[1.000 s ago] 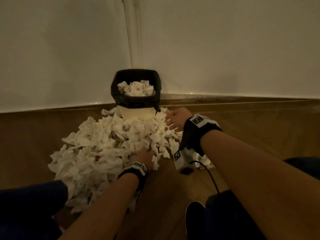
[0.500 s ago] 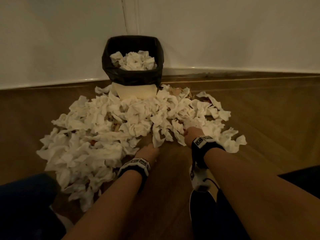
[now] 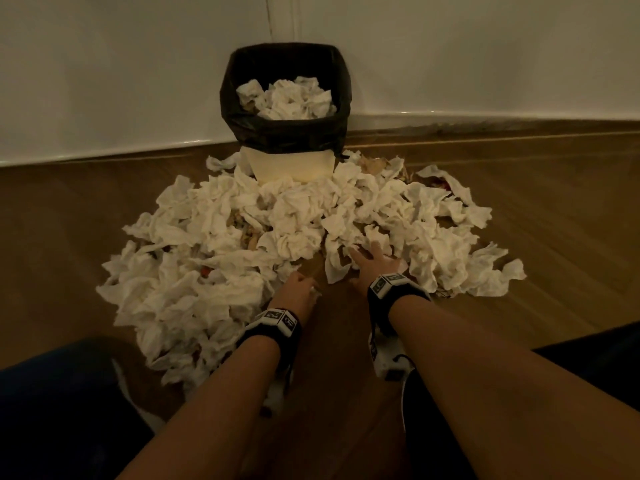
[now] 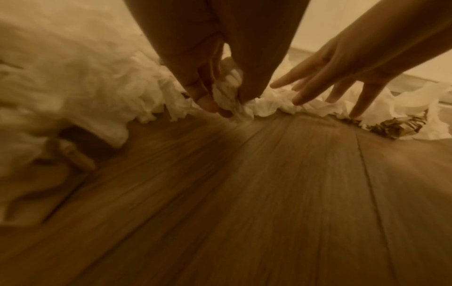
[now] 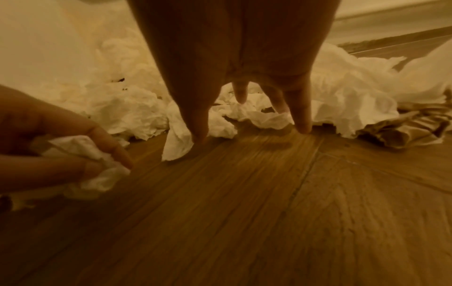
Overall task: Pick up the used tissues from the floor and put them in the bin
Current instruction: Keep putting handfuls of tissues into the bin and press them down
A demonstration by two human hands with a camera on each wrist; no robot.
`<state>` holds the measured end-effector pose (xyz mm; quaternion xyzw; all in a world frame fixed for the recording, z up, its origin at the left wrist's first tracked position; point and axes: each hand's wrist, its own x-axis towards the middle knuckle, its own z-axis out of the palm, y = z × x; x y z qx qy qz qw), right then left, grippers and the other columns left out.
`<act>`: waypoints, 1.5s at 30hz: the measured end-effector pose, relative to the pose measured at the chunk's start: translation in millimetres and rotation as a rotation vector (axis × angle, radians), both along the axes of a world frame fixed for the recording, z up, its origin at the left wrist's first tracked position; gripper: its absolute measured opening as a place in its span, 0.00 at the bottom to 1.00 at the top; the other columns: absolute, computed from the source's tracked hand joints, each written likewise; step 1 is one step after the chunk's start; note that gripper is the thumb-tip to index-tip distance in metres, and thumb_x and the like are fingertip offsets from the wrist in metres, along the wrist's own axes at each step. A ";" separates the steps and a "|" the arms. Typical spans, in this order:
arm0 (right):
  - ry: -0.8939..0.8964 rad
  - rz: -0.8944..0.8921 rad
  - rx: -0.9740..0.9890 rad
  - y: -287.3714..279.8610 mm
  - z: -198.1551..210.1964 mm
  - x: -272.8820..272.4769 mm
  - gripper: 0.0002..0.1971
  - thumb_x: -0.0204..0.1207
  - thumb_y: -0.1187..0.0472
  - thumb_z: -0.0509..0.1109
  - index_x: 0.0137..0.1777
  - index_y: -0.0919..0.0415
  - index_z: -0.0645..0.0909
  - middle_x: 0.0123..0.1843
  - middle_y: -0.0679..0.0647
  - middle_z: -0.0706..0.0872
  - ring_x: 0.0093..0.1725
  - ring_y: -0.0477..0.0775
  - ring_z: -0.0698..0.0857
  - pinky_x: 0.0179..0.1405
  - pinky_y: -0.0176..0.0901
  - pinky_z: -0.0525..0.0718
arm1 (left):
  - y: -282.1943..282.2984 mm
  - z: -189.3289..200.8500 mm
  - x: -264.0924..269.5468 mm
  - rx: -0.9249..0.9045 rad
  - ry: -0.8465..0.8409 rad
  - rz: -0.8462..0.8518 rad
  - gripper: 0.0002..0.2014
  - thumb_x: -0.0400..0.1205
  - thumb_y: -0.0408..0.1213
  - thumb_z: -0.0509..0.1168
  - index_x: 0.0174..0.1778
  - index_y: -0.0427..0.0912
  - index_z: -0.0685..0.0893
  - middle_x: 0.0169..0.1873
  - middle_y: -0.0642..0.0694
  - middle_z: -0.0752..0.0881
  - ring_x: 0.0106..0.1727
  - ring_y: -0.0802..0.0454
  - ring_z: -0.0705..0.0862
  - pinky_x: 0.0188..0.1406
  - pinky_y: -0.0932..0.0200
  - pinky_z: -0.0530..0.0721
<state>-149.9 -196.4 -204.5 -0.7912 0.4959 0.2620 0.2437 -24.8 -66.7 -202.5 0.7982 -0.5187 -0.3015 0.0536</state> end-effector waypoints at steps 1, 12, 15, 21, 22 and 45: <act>-0.007 0.008 0.007 0.5 -1.2 0.3 0.33 0.80 0.49 0.62 0.80 0.33 0.48 0.85 0.51 0.39 0.81 0.75 0.48 0.75 0.70 0.61 | 1.2 -0.2 1.8 0.023 0.011 -0.010 0.13 0.85 0.35 0.57 0.64 0.44 0.79 0.68 0.41 0.71 0.65 0.43 0.75 0.64 0.52 0.75; -0.075 -0.125 -0.074 20.6 -4.6 -1.5 0.17 0.86 0.63 0.51 0.68 0.67 0.76 0.69 0.64 0.76 0.68 0.63 0.77 0.65 0.49 0.76 | 10.2 -11.1 6.7 -0.021 0.027 0.020 0.15 0.83 0.31 0.58 0.63 0.47 0.81 0.67 0.45 0.71 0.65 0.47 0.75 0.63 0.60 0.72; -0.080 -0.165 -0.037 20.9 7.2 -3.8 0.15 0.84 0.65 0.55 0.63 0.67 0.81 0.65 0.64 0.81 0.63 0.62 0.81 0.58 0.44 0.78 | 10.0 -6.9 8.2 -0.044 0.008 0.027 0.15 0.83 0.30 0.59 0.61 0.47 0.83 0.64 0.45 0.70 0.63 0.48 0.74 0.63 0.63 0.71; -0.186 -0.219 0.031 9.9 43.8 -7.8 0.18 0.82 0.53 0.59 0.69 0.59 0.74 0.70 0.61 0.77 0.66 0.64 0.79 0.58 0.48 0.77 | -6.6 34.7 5.1 -0.034 -0.037 0.027 0.13 0.81 0.33 0.64 0.59 0.51 0.83 0.61 0.42 0.74 0.62 0.44 0.76 0.58 0.57 0.76; -0.139 -0.176 0.037 9.2 52.9 -8.7 0.18 0.81 0.54 0.61 0.68 0.60 0.76 0.69 0.61 0.78 0.65 0.64 0.80 0.59 0.50 0.79 | -9.4 44.2 4.4 -0.056 -0.058 0.019 0.14 0.81 0.32 0.63 0.60 0.51 0.83 0.61 0.42 0.75 0.61 0.44 0.77 0.56 0.58 0.76; -0.998 -0.584 0.396 22.2 317.0 -15.9 0.10 0.82 0.52 0.58 0.45 0.57 0.72 0.46 0.55 0.72 0.34 0.54 0.68 0.39 0.46 0.70 | -52.3 270.3 -21.9 -0.564 -0.107 0.122 0.14 0.85 0.47 0.53 0.62 0.43 0.72 0.57 0.40 0.81 0.53 0.41 0.82 0.51 0.47 0.81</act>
